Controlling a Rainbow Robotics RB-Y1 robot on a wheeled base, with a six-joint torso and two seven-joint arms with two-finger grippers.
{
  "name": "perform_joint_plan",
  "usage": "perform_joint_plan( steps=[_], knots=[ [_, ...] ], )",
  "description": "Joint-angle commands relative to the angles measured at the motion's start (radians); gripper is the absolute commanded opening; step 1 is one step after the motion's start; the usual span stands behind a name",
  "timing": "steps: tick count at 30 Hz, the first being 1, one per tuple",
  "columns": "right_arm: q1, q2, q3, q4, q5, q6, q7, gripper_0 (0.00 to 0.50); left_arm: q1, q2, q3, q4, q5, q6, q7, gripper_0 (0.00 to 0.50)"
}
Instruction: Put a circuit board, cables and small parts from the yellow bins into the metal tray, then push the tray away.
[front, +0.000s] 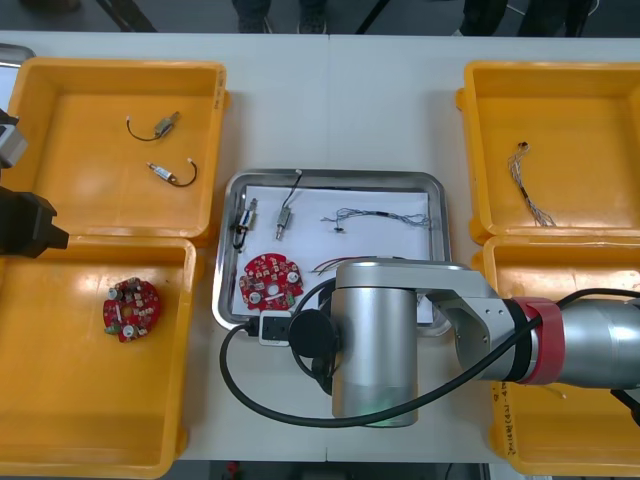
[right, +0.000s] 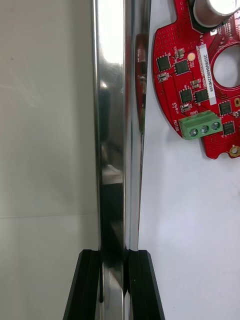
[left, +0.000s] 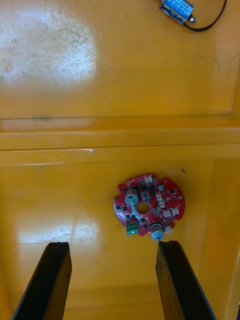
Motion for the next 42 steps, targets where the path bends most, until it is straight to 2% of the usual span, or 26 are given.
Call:
perform_joint_plan(
  steps=[1,15,20,26,35,42],
  knots=[
    [-0.060,-0.026,0.018,-0.015,0.006,-0.003,-0.030,0.000,0.016,0.042,0.033,-0.031,-0.009,0.006,-0.100,0.500],
    [-0.155,-0.023,0.019,0.060,0.000,-0.009,-0.023,0.000,0.016,0.042,0.033,-0.031,-0.009,0.006,-0.100,0.500],
    [-0.211,-0.018,0.019,0.101,-0.055,-0.012,-0.020,0.000,0.016,0.042,0.033,-0.031,-0.009,0.006,-0.100,0.500],
    [-0.254,-0.015,0.019,0.127,-0.080,-0.015,-0.019,0.000,0.016,0.042,0.033,-0.031,-0.009,0.006,-0.100,0.500],
    [-0.303,0.020,0.019,0.205,-0.072,-0.029,-0.013,0.000,0.016,0.042,0.033,-0.031,-0.009,0.006,-0.100,0.500],
    [-0.310,0.022,0.019,0.242,-0.044,-0.053,-0.003,0.000,0.016,0.042,0.033,-0.031,-0.009,0.006,-0.100,0.500]
  ],
)
